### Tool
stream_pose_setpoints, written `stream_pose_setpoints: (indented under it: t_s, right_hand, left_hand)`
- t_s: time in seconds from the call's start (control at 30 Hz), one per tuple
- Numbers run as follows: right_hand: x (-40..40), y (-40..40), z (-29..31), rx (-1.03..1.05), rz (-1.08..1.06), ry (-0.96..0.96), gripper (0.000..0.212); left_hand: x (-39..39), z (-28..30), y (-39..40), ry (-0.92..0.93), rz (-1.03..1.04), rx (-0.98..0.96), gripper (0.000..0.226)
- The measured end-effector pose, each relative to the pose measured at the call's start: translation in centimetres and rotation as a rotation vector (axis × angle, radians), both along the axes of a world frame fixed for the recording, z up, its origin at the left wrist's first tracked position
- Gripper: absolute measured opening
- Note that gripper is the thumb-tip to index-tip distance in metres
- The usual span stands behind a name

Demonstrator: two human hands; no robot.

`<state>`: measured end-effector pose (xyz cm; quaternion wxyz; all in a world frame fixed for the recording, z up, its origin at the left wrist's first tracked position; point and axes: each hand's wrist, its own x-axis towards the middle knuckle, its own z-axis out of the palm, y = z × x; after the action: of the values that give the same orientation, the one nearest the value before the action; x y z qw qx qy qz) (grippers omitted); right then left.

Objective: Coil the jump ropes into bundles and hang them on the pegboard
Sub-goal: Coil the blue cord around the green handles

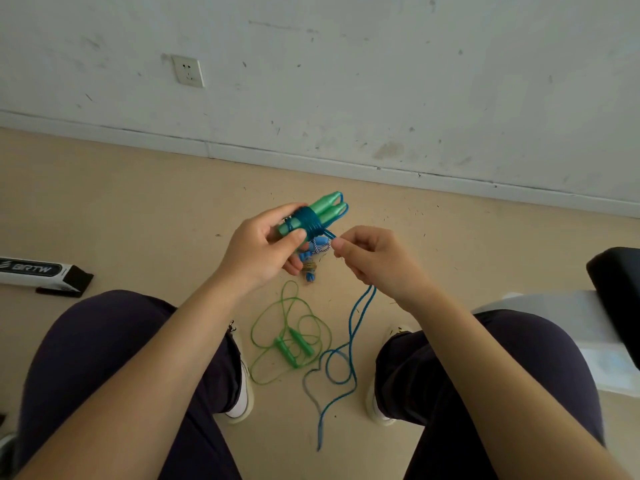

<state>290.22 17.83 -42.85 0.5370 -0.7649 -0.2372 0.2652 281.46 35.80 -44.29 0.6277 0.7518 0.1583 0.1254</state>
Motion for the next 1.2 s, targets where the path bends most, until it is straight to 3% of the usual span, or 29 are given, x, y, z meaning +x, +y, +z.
stream_pose_setpoints:
  t_s: [0.1, 0.2, 0.33, 0.57, 0.8, 0.93, 1.2]
  right_hand:
    - [0.0, -0.1, 0.6, 0.040, -0.007, -0.051, 0.022]
    - [0.4, -0.2, 0.9, 0.042, -0.060, -0.132, 0.021]
    - [0.7, -0.5, 1.0, -0.017, -0.074, -0.266, 0.017]
    - [0.5, -0.4, 0.7, -0.039, -0.065, -0.378, 0.013]
    - [0.8, -0.4, 0.0, -0.048, -0.002, -0.234, 0.021]
    - [0.8, -0.4, -0.1, -0.028, -0.006, -0.200, 0.015]
    - [0.6, -0.3, 0.1, 0.062, -0.041, -0.011, 0.018]
  left_hand:
    - [0.1, -0.1, 0.4, 0.090, 0.016, 0.100, 0.042]
    - [0.0, 0.3, -0.1, 0.188, -0.150, 0.148, 0.040]
    - [-0.3, 1.0, -0.3, 0.260, -0.344, 0.099, 0.043]
    - [-0.7, 1.3, -0.1, 0.283, -0.458, 0.027, 0.047]
    - [-0.9, 0.4, -0.4, 0.280, -0.470, 0.081, 0.050]
    - [-1.0, 0.3, -0.5, 0.246, -0.468, 0.077, 0.049]
    - [-0.9, 0.7, -0.7, 0.146, -0.448, 0.026, 0.068]
